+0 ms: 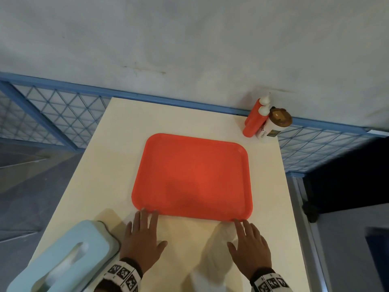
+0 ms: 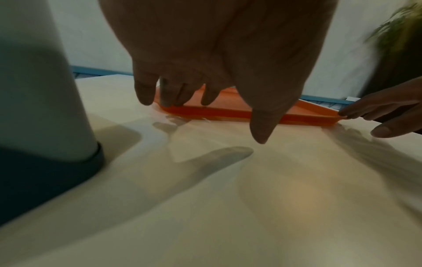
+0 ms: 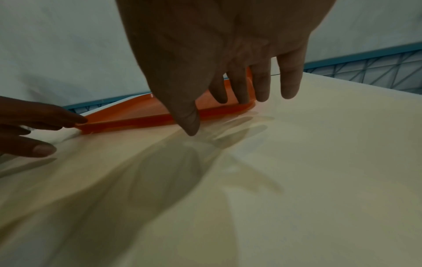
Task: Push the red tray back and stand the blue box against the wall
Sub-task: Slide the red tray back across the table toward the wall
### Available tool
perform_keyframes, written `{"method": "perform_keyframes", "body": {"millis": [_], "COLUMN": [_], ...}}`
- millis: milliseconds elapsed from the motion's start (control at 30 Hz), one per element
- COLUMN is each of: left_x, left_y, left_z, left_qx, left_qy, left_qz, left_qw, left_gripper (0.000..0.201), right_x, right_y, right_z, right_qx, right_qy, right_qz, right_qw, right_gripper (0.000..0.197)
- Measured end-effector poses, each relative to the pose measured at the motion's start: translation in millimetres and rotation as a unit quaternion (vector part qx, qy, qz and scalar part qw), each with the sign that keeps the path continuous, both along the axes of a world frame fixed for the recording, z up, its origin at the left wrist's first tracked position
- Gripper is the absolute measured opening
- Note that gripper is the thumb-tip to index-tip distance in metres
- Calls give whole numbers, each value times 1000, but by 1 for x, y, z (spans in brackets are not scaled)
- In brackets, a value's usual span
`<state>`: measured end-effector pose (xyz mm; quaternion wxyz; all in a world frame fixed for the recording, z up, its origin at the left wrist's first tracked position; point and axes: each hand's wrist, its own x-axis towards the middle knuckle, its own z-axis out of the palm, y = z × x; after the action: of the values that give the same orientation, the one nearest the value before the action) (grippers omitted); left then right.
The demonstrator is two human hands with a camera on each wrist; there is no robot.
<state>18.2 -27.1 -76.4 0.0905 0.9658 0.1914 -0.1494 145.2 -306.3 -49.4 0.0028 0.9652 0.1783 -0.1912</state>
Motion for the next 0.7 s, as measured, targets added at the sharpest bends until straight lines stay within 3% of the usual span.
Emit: {"method": "perform_keyframes", "body": {"millis": [200,367,533,700], "left_x": [36,68,115,149], "left_y": [17,33,65,96], "left_z": [0,11,24,18], "left_qx": [-22,-60,-118,-102], "left_qy": [-23,-62,-78,-13], "left_qz": [38,92,200,158], "left_qw": [999,992,970,982], "left_gripper": [85,76,103,125], "right_x": [37,66,96,120], "right_y": [7,16,17,24], "right_z": [-3,-1,-14,-22], "right_qx": [53,117,168,147], "right_qy": [-8,19,51,40], "right_qz": [8,-68,-159,-140], "right_qw": [999,991,972,978], "right_gripper": [62,59,79,85]}}
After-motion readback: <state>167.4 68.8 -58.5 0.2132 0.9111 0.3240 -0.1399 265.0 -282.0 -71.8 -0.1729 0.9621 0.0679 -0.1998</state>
